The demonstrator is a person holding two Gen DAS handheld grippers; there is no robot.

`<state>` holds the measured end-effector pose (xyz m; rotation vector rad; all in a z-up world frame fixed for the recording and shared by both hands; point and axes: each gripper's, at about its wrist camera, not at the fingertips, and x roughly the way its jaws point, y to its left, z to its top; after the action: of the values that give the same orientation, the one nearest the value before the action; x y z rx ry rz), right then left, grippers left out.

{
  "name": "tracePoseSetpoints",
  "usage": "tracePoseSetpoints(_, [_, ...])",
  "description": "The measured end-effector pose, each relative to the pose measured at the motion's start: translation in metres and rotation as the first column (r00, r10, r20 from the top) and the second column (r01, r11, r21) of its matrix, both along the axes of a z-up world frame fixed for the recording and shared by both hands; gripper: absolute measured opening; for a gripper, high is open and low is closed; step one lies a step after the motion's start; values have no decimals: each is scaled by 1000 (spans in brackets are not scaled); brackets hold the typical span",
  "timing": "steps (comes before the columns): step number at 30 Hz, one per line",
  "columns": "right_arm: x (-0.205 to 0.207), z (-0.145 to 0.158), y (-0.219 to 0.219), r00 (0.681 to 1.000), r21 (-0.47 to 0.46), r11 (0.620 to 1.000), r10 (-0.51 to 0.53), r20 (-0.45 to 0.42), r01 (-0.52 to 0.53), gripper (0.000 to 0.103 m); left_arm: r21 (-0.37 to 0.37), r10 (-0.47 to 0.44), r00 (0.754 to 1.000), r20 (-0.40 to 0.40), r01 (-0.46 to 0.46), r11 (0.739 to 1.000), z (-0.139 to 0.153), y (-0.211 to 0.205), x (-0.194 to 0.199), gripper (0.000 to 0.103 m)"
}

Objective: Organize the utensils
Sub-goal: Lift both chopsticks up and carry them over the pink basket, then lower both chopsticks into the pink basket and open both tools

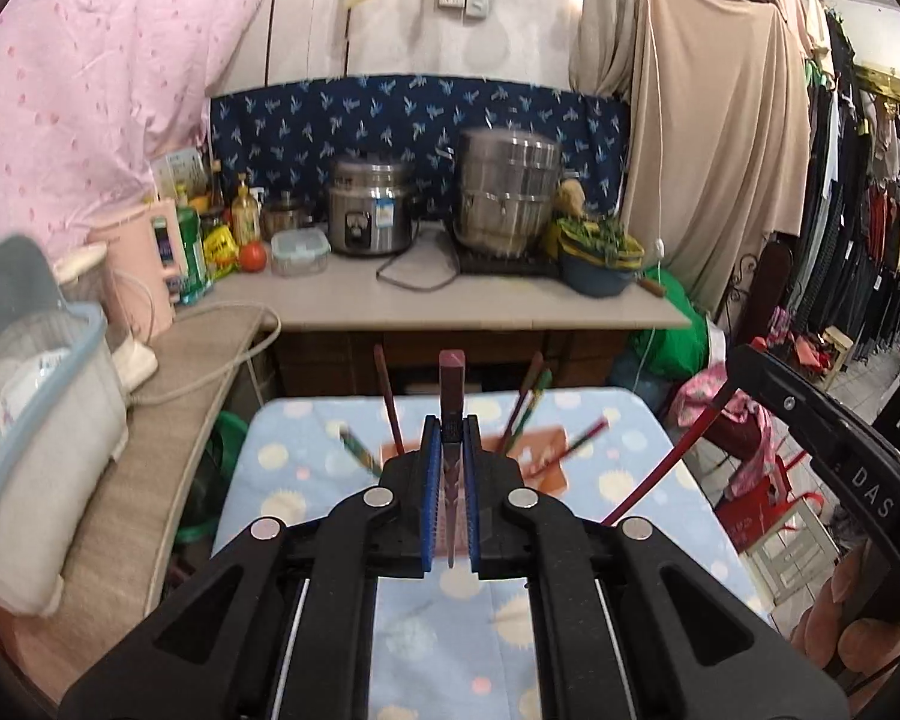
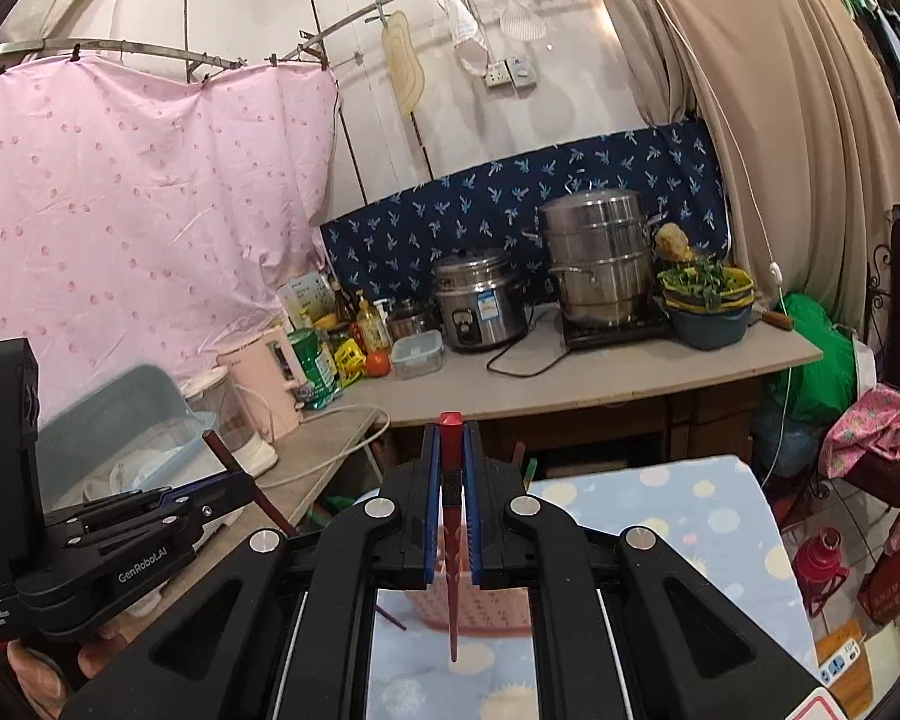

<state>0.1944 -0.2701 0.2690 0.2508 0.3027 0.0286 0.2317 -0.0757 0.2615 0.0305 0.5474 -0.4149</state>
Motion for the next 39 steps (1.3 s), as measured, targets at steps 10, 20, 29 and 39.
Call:
tracePoseSetpoints(10, [70,14,-7,1000,-6,999,-31,6,31,7,-9,40,995,86,-40,999,24,-16,60,7])
tracePoseSetpoints(20, [115,-55,1,989,-5,1000,-17,-148,17,7,-3,48,999,16,-48,999,-15,-24,99,7])
tracePoseSetpoints(29, [127,-91,10,972,-26,1000,-2,-234,-4,7,25,60,996,-69,-58,998,-62,-30,115,7])
tracePoseSetpoints(39, [100,-80,9,981,-28,1000,-17,-193,12,30,41,98,995,-20,-97,994,-67,-29,97,28])
